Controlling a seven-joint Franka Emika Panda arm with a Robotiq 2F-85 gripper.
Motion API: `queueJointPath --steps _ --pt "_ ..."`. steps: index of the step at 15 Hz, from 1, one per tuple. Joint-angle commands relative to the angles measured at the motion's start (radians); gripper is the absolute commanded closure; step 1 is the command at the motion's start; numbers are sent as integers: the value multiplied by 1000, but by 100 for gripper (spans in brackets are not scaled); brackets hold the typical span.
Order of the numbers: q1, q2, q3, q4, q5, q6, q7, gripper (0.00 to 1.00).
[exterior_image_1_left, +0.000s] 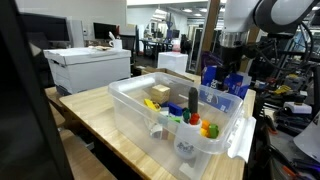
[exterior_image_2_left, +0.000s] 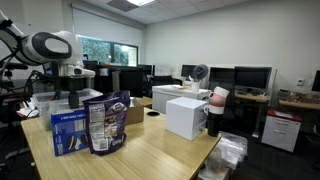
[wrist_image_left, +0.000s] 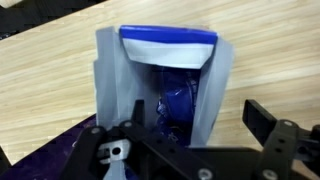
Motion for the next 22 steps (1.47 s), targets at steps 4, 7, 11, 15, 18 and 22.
queueJointPath --steps 4,7,11,15,18,22 --pt "2 10 -38 -31 98 78 -61 0" --pt "6 11 -48 -32 132 88 -82 0" --pt "11 16 -58 -34 180 97 -119 0" --pt "20 25 -62 -32 223 96 -155 0" --pt "28 31 -65 -32 244 96 -172 0" --pt "35 42 -66 -31 266 95 -190 0"
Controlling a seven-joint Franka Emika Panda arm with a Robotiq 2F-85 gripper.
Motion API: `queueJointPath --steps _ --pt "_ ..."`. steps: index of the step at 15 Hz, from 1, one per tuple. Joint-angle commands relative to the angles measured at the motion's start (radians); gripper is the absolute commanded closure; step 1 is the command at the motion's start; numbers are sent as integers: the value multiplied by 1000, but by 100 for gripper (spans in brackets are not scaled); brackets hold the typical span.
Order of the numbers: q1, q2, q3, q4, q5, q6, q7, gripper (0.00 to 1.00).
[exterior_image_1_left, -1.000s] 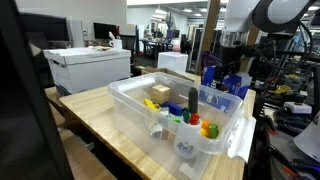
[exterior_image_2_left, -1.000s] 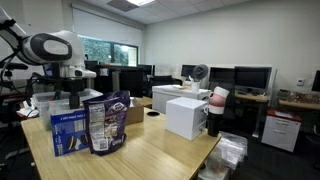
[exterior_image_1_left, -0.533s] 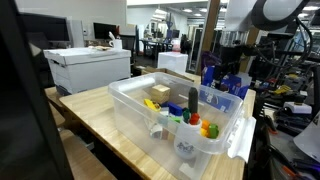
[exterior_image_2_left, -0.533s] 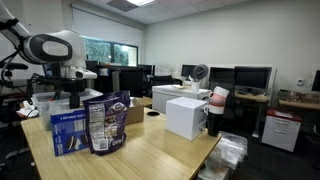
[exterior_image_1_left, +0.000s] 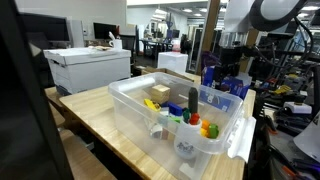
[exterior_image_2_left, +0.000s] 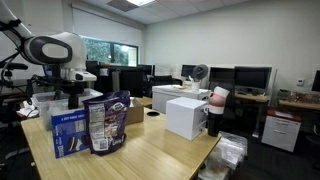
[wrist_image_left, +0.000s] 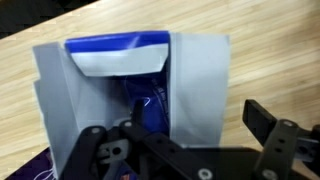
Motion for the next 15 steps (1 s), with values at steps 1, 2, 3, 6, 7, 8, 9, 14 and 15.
queueJointPath --steps 1,2,3,6,7,8,9,14,15 --pt "15 22 -11 -19 51 36 -58 0" --pt "18 26 -11 -18 55 36 -62 0" --pt "19 29 -11 -18 58 36 -64 0" --pt "24 41 -11 -17 67 35 -73 0" --pt "26 44 -12 -16 69 34 -75 0" --pt "28 48 -12 -16 71 34 -78 0" --pt "29 50 -12 -15 71 33 -80 0" --pt "30 62 -12 -14 78 33 -86 0" --pt "30 64 -12 -14 80 33 -87 0"
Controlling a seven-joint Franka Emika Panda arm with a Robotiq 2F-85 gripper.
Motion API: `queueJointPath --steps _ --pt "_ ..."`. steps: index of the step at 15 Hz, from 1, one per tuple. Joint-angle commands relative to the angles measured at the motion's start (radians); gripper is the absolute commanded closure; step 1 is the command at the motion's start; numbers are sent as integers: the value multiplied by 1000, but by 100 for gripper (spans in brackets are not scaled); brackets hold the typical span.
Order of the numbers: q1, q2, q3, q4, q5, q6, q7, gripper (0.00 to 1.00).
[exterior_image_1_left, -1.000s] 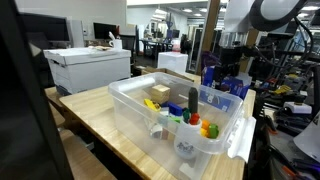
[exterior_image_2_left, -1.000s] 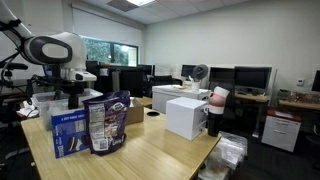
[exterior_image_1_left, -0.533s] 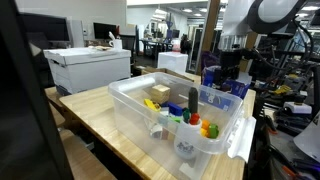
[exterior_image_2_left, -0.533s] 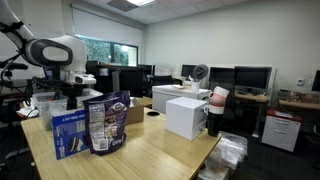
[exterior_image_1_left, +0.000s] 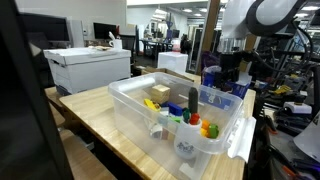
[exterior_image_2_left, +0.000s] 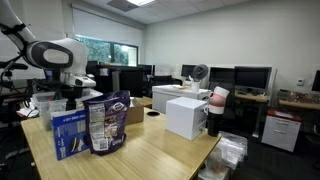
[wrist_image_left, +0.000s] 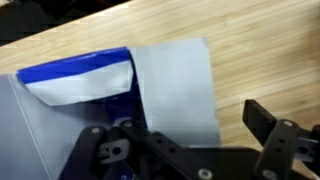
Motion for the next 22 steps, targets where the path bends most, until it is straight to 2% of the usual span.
queueJointPath --steps 1,7,8,10,11,22 --pt "10 13 -9 -14 39 33 -51 0" --pt "19 18 -8 -14 46 35 -59 1" --pt "21 18 -7 -14 46 36 -59 25" --pt "23 19 -8 -14 46 37 -66 26" --pt "24 19 -8 -15 45 38 -69 29" --pt "28 22 -10 -14 46 37 -85 83"
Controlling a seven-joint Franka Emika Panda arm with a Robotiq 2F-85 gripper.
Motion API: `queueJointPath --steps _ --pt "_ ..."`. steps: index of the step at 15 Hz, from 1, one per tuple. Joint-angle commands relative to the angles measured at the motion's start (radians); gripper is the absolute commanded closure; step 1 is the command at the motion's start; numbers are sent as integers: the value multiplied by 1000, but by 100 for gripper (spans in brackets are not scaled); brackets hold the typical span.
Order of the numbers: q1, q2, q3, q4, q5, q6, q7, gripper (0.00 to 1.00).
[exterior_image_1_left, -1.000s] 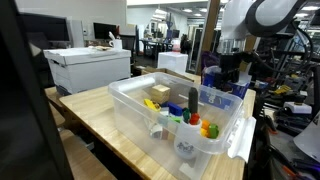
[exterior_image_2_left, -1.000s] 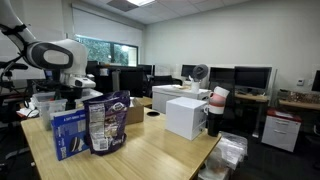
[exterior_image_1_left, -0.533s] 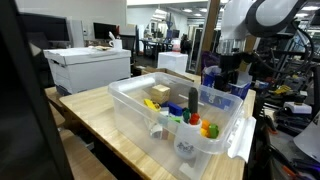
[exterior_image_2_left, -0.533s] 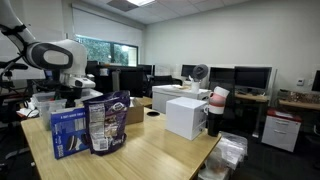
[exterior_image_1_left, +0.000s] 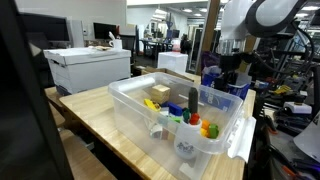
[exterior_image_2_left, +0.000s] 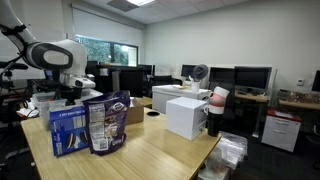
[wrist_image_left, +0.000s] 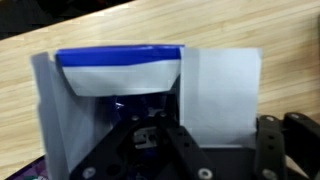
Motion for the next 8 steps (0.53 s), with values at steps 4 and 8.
queueJointPath --steps 4,8 --pt "8 10 -8 -14 38 33 -52 96" --pt "7 9 -10 -12 38 30 -52 100"
